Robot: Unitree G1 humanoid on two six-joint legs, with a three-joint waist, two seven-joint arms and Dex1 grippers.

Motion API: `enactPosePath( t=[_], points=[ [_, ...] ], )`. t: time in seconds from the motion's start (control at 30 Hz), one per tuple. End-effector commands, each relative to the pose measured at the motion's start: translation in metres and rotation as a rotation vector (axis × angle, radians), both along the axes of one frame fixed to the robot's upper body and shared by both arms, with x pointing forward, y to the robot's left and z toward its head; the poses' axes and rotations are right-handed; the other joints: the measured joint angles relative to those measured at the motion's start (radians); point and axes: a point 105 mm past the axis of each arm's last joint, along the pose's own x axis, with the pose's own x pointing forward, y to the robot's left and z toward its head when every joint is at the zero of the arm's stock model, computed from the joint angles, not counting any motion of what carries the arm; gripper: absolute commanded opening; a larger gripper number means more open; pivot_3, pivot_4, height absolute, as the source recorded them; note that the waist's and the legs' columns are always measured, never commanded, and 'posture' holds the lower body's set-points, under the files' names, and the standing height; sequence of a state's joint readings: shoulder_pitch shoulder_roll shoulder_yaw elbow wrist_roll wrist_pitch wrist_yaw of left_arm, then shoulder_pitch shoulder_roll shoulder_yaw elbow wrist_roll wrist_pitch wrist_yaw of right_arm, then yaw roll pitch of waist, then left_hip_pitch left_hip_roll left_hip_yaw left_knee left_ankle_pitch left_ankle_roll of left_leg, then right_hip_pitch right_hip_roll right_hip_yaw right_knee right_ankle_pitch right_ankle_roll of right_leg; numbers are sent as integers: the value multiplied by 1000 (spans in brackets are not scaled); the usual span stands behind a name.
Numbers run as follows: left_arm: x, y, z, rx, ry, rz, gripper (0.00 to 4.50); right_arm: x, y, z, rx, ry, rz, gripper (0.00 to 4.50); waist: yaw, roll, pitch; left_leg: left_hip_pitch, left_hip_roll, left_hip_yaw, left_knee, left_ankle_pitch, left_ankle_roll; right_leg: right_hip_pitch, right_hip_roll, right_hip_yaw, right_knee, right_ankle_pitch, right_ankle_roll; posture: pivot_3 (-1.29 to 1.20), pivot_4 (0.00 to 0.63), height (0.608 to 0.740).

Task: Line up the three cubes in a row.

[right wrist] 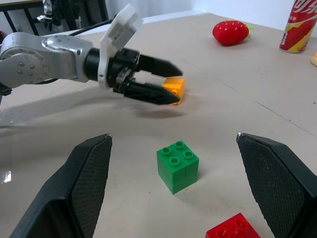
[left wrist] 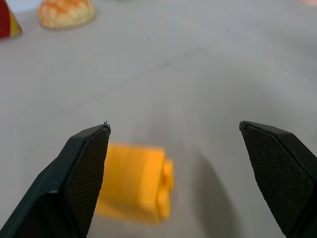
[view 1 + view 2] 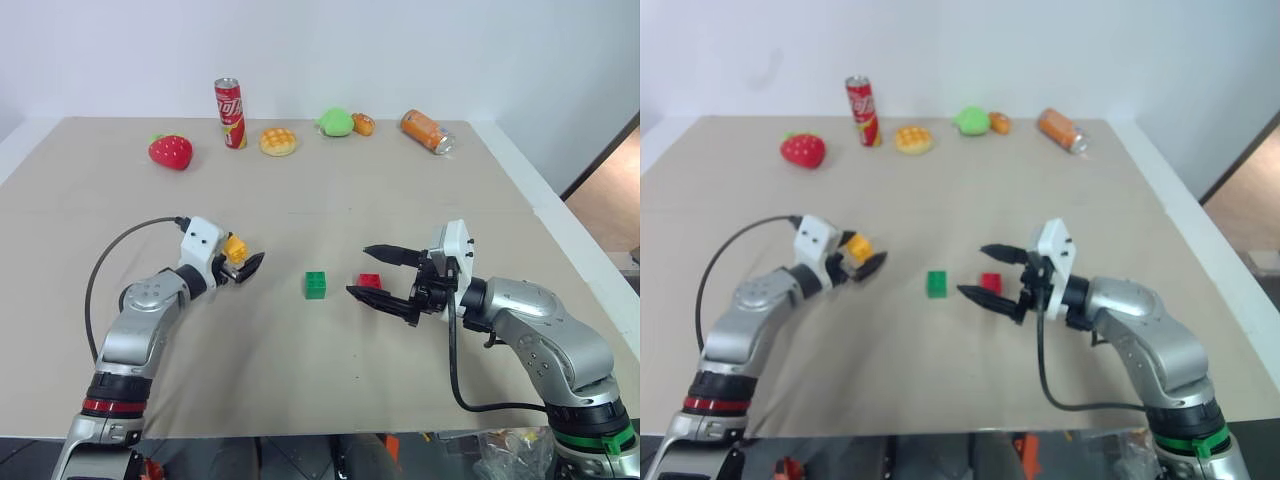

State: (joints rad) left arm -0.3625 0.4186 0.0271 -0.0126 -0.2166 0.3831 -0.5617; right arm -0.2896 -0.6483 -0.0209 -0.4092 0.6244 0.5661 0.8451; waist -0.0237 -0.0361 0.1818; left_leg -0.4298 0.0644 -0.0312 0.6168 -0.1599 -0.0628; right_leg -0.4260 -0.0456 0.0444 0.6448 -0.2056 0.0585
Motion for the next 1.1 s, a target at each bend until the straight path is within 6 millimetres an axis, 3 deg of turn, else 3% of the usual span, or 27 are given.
enactPosePath(
  t=[0.03,0.4,0.63,1.1],
  points=[
    [-2,0,8,27,-44,-25,4323,-3,0,14,8,-60,10,4184,1,0,0,0,0,0,0,0,0,0,0,0,0,0,0,0,150,740],
    [3,2,3,51,-27,-15,4323,-3,-1,15,12,-61,1,4184,1,0,0,0,0,0,0,0,0,0,0,0,0,0,0,0,150,740],
    [19,34,-22,77,127,128,4323,-5,-2,15,12,-61,-8,4184,0,0,0,2,0,0,0,0,0,1,0,0,0,0,0,0,150,740],
    [21,39,-19,80,121,137,4323,-4,-2,15,11,-58,-9,4184,0,0,0,2,0,0,0,0,0,1,0,0,0,0,0,0,150,740]
  ],
)
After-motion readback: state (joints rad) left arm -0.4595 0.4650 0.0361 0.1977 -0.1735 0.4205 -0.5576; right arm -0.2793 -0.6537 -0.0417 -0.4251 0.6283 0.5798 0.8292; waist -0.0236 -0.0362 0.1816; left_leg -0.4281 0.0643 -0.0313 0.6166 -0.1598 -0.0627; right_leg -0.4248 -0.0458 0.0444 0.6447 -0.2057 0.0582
